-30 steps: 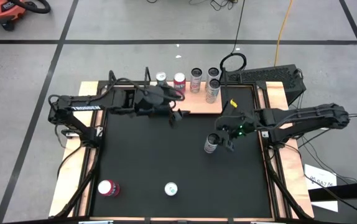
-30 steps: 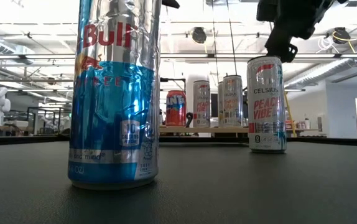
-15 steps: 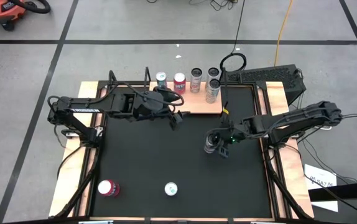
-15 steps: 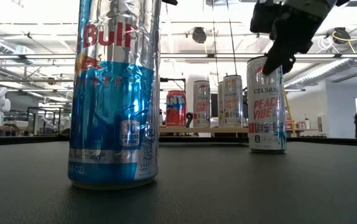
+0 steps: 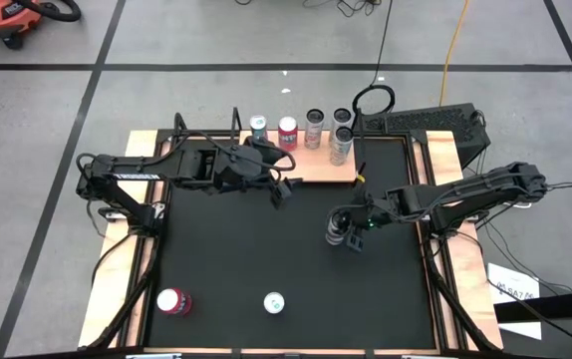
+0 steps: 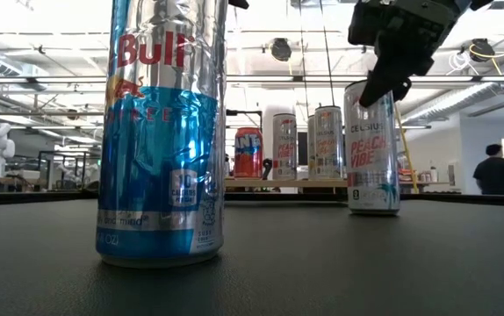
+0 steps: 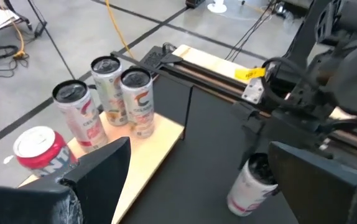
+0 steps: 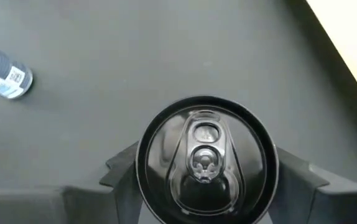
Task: Place canned beverage on shelf
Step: Put the white soda can on the shelf aligned with the other white soda cans
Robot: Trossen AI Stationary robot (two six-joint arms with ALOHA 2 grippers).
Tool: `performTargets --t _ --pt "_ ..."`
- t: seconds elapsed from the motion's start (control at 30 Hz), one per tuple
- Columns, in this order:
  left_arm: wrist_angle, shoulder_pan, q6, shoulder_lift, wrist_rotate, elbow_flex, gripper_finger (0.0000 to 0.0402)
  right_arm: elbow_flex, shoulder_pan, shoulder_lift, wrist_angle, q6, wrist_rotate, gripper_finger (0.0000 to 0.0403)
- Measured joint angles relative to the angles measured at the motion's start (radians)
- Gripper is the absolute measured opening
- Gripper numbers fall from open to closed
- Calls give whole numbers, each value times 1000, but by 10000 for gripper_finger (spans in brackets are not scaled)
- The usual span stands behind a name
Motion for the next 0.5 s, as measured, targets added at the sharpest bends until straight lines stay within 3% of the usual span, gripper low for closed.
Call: performTargets --t 0.27,0.5 --pt "-60 38 33 0 -3 0 379 163 -41 2 -138 -189 -57 235" --pt "-61 69 59 0 4 0 379 320 -208 27 -160 -365 -32 235"
